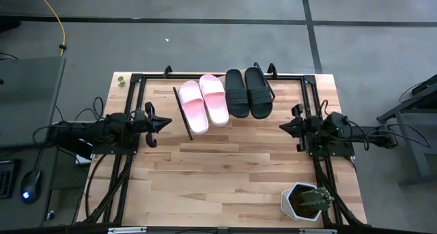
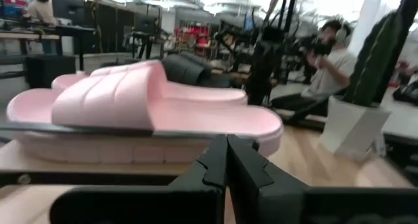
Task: Pick and place slides into the shelf
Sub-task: Return to Home Position
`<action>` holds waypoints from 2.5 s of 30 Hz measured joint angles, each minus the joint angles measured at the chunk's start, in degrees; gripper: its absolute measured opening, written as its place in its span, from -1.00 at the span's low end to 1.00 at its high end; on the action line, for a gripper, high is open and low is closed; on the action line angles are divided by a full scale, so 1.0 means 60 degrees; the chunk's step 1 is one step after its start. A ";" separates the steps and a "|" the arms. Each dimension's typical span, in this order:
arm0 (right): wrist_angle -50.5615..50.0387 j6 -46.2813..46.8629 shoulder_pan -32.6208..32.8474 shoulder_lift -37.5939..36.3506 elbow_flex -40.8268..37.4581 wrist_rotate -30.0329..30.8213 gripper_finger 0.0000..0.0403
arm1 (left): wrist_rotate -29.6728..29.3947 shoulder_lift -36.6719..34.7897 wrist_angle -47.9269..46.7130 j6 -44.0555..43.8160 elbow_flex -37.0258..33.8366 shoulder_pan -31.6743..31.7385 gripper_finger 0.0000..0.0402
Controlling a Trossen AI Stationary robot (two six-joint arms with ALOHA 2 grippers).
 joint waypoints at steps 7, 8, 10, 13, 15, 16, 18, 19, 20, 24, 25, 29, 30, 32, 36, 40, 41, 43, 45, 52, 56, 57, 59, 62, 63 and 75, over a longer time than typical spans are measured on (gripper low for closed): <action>-0.0446 -0.0078 0.0000 0.0000 -0.0004 -0.0195 -1.00 | -0.0110 0.0102 -0.0043 0.0323 0.0000 0.0000 -1.00; -0.0629 -0.0078 0.0000 0.0000 -0.0004 -0.0195 -1.00 | -0.0106 0.0102 -0.0045 0.0354 0.0000 0.0000 -1.00; -0.1028 -0.0075 0.0000 0.0000 -0.0004 -0.0195 -1.00 | -0.0092 0.0102 -0.0043 0.0397 0.0000 0.0000 -1.00; -0.1504 0.0076 0.0001 0.0000 -0.0004 -0.0080 -1.00 | -0.0088 0.0206 -0.0028 0.0548 0.0000 0.0000 -1.00; -0.1769 0.0272 0.0001 0.0000 -0.0007 0.0211 -1.00 | -0.0088 0.0390 -0.0042 0.0643 0.0000 0.0000 -1.00; -0.1891 0.0389 0.0000 0.0000 -0.0007 0.0378 -1.00 | -0.0083 0.0507 -0.0041 0.0713 0.0000 0.0000 -1.00; -0.2145 0.0510 0.0000 0.0000 -0.0007 0.0519 -1.00 | -0.0005 0.0803 -0.0042 0.0847 0.0000 0.0000 -1.00; -0.2256 0.0510 0.0000 0.0000 -0.0007 0.0533 -1.00 | 0.0054 0.0957 -0.0050 0.0903 0.0000 0.0000 -1.00; -0.2338 0.0505 0.0000 0.0000 -0.0007 0.0531 -1.00 | 0.0125 0.1124 -0.0054 0.0991 0.0000 0.0000 -1.00; -0.2418 0.0505 0.0000 0.0000 -0.0007 0.0533 -1.00 | 0.0412 0.1735 -0.0111 0.1120 0.0000 0.0000 -1.00; -0.2417 0.0505 0.0000 0.0000 -0.0007 0.0533 -1.00 | 0.0434 0.1864 -0.0114 0.1125 0.0000 0.0000 -1.00; -0.2413 0.0505 0.0002 0.0000 -0.0007 0.0530 -1.00 | 0.0433 0.2214 -0.0117 0.1190 0.0000 0.0000 -1.00; -0.2416 0.0505 0.0004 0.0000 -0.0007 0.0531 -1.00 | 0.0433 0.2237 -0.0119 0.1267 0.0000 0.0000 -1.00; -0.2413 0.0505 0.0000 0.0000 -0.0011 0.0530 -1.00 | 0.0433 0.2229 -0.0106 0.1288 0.0000 0.0000 -1.00; -0.2409 0.0716 0.0000 0.0000 -0.0011 0.0530 -1.00 | 0.0433 0.2229 -0.0101 0.1414 0.0000 0.0000 -1.00; -0.2409 0.0927 0.0003 0.0000 -0.0011 0.0530 -1.00 | 0.0436 0.2229 -0.0105 0.1529 0.0000 0.0000 -1.00; -0.2409 0.0930 0.0000 0.0000 -0.0011 0.0530 -1.00 | 0.0436 0.2229 -0.0105 0.1533 0.0000 0.0000 -1.00; -0.2409 0.0931 0.0000 0.0000 -0.0015 0.0530 -1.00 | 0.0436 0.2228 -0.0105 0.1542 0.0000 0.0000 -1.00; -0.2410 0.0931 0.0000 0.0000 -0.0015 0.0530 -1.00 | 0.0436 0.2226 -0.0105 0.1550 0.0000 0.0000 -1.00; -0.2413 0.0931 0.0000 0.0000 -0.0015 0.0530 -1.00 | 0.0389 0.2226 -0.0105 0.1624 0.0000 0.0000 -1.00; -0.2414 0.0931 0.0003 0.0000 -0.0015 0.0530 -1.00 | 0.0399 0.2212 -0.0109 0.1647 0.0000 0.0000 -1.00; -0.2417 0.0931 0.0000 0.0000 -0.0015 0.0530 -1.00 | 0.0400 0.2211 -0.0109 0.1697 0.0000 0.0000 -1.00; -0.2417 0.0931 0.0003 0.0000 -0.0015 0.0530 -1.00 | 0.0400 0.2213 -0.0109 0.1768 0.0000 0.0000 -1.00; -0.2422 0.0931 0.0000 0.0000 -0.0015 0.0530 -1.00 | 0.0400 0.2226 -0.0115 0.1630 0.0000 0.0000 -1.00; -0.2424 0.0931 0.0001 0.0000 -0.0015 0.0530 -1.00 | 0.0400 0.2226 -0.0109 0.1547 0.0003 0.0000 -1.00; -0.2427 0.0927 0.0003 0.0000 -0.0015 0.0530 -1.00 | 0.0429 0.2226 -0.0109 0.1292 0.0004 0.0000 -1.00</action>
